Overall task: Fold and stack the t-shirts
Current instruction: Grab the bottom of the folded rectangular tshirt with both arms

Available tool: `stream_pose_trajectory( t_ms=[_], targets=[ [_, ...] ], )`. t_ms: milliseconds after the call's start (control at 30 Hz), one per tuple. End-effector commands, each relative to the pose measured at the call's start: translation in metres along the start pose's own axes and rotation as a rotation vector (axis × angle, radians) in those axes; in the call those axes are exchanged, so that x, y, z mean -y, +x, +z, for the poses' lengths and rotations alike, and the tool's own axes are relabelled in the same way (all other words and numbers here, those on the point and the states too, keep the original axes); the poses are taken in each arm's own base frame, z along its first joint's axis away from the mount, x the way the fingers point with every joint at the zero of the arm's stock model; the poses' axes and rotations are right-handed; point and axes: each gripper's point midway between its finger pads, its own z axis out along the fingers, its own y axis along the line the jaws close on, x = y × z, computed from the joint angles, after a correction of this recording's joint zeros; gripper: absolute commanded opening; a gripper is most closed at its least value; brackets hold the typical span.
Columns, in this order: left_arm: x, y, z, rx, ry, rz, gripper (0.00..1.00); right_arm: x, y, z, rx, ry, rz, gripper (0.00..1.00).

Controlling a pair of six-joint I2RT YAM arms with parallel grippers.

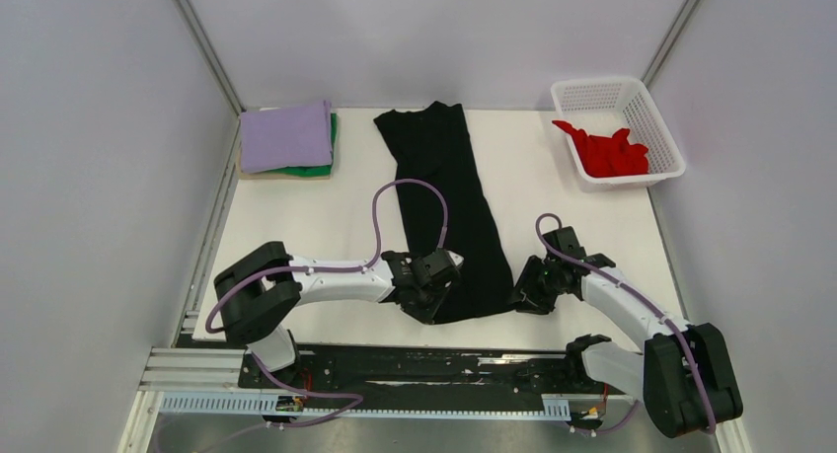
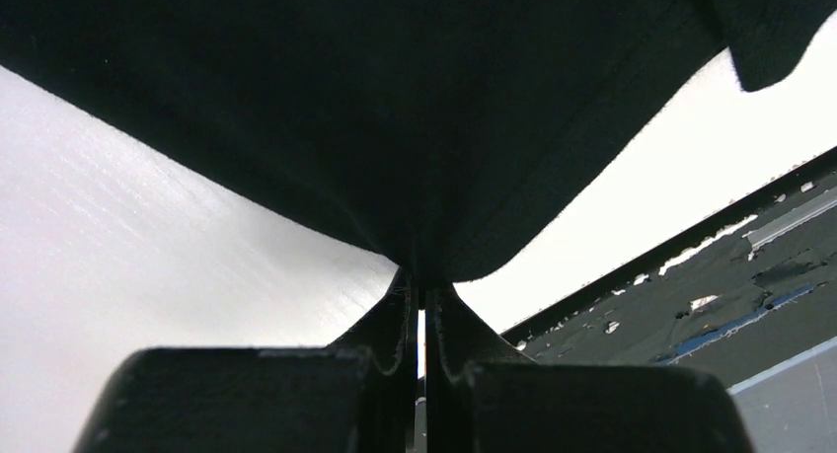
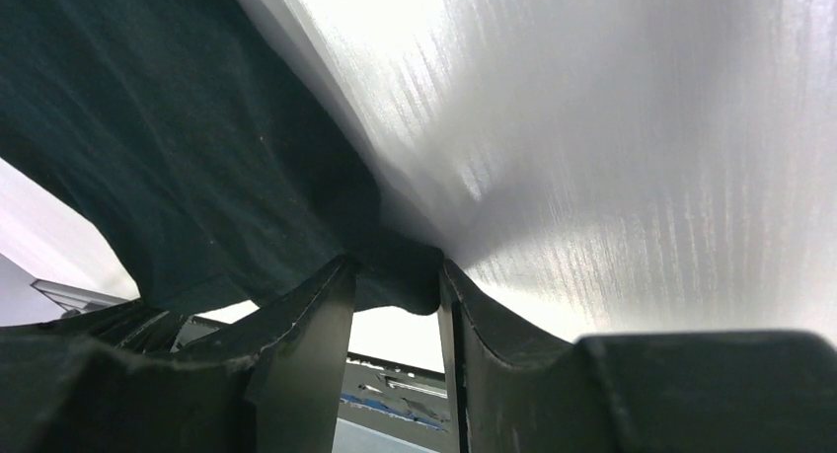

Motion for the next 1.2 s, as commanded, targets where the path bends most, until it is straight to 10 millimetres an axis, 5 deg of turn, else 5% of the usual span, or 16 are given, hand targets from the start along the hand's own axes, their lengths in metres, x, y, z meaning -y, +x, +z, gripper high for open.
stream_pose_trajectory(
  t_ms=[0, 167, 333, 400, 567, 733, 933, 1167],
  targets=[
    [-0.028, 0.039, 0.003, -0.110, -0.108, -0.015, 0.00, 0.009, -0.007, 0.007, 0.050, 0.050, 0.044, 0.40],
    [-0.032, 0.042, 0.001, -0.105, -0.118, -0.025, 0.00, 0.011, -0.006, 0.008, 0.049, 0.060, 0.065, 0.36],
    [-0.030, 0.041, 0.000, -0.105, -0.109, -0.028, 0.00, -0.002, 0.005, 0.005, 0.000, 0.008, 0.020, 0.12],
    [-0.029, 0.045, -0.003, -0.116, -0.099, -0.034, 0.00, -0.011, 0.018, 0.001, -0.048, -0.032, -0.010, 0.00],
    [-0.046, 0.078, -0.016, -0.163, -0.127, -0.096, 0.00, -0.001, 0.073, -0.011, -0.197, -0.013, -0.048, 0.00],
    [-0.053, 0.100, -0.031, -0.172, -0.109, -0.153, 0.00, -0.017, 0.106, -0.020, -0.288, -0.138, -0.049, 0.00],
    [-0.043, 0.083, -0.046, -0.088, -0.043, -0.150, 0.00, -0.046, 0.086, -0.022, -0.197, -0.210, -0.109, 0.00],
    [-0.028, 0.017, -0.062, 0.075, -0.033, -0.087, 0.00, -0.088, 0.044, -0.027, -0.078, -0.211, -0.231, 0.00]
  ],
)
